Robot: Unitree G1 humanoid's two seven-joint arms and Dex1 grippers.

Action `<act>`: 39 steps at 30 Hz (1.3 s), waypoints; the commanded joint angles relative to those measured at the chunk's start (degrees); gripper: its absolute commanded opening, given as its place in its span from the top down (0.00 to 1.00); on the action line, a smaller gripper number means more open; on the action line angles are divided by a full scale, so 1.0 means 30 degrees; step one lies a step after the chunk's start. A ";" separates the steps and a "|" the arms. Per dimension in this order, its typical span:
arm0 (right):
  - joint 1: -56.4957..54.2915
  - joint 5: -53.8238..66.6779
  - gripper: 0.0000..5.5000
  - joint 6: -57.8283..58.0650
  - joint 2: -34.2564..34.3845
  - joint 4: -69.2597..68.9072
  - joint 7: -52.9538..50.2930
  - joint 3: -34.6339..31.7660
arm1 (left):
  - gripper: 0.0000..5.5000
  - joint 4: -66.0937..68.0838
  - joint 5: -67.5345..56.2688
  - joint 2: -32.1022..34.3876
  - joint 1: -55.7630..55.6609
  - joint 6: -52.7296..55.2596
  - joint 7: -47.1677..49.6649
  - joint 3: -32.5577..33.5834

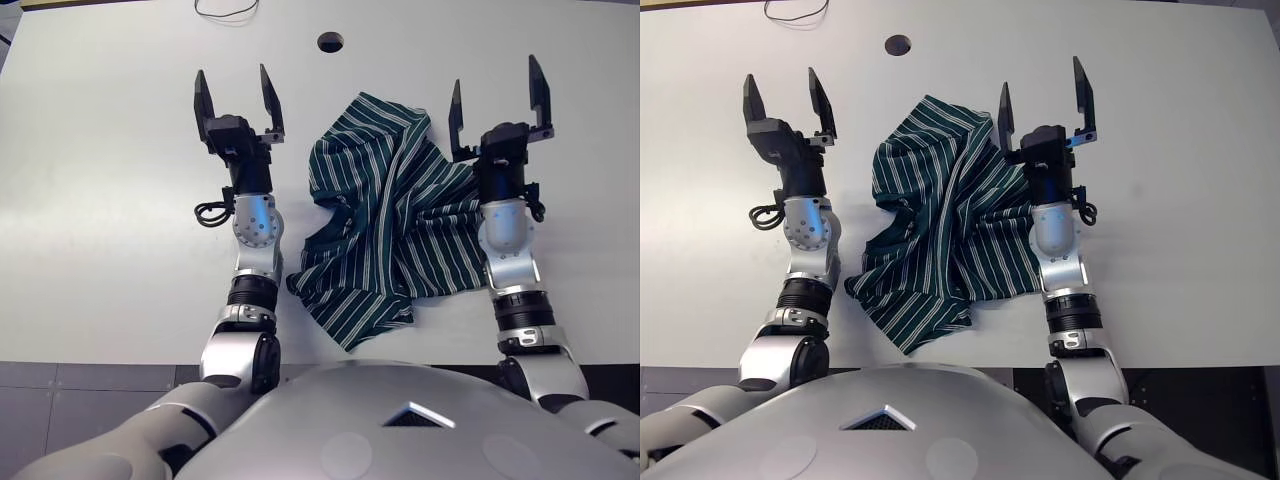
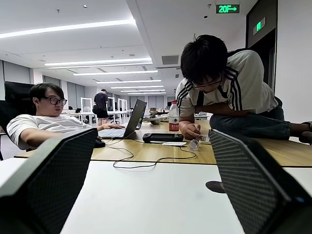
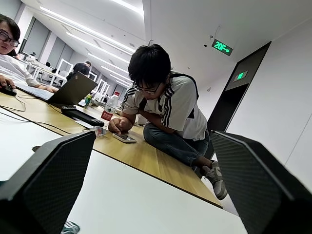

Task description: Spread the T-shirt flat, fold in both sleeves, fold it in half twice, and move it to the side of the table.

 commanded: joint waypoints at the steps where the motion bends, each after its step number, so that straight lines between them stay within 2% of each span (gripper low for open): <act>1: -0.0980 -0.0080 0.21 0.0540 -0.0410 0.0179 0.0716 0.0143 | 0.23 0.0296 -0.0540 0.0051 -0.0542 0.0252 -0.0269 0.0128; 9: -0.1642 -0.1487 0.21 0.0405 -0.0829 0.0681 0.0166 0.0472 | 0.23 -0.0045 0.0072 0.0408 -0.0402 -0.0258 0.0938 0.0609; 19: -0.1109 -0.0824 0.21 -0.0226 -0.0058 0.0883 -0.0072 0.0497 | 0.23 -0.0309 0.0088 0.0466 0.0192 0.0423 0.0456 0.0203; 24: -0.0749 0.0270 0.21 -0.0086 -0.0022 0.0817 0.0338 0.0153 | 0.23 -0.0550 -0.0729 0.0371 0.0441 -0.0405 -0.0593 -0.0137; 30: -0.0639 0.1599 0.21 0.0014 0.0093 0.0747 0.0341 -0.0589 | 0.23 -0.0376 -0.0438 0.0415 0.0452 -0.0894 -0.0126 0.0086; 32: -0.1206 -0.1979 0.21 0.0244 -0.1584 0.0424 0.0580 0.0722 | 0.23 -0.0235 -0.0139 0.0412 0.0248 -0.1016 0.0255 0.0190; 35: -0.3166 -0.5700 0.21 0.0599 -0.3646 -0.0071 0.3872 0.3506 | 0.23 0.0077 0.0049 0.0381 -0.0156 -0.1145 0.0664 0.0337; 39: -0.6904 -0.7496 0.21 0.0512 -0.3865 0.1919 0.9455 0.7337 | 0.23 0.0534 0.0193 0.0303 -0.0798 -0.1397 0.0939 0.0309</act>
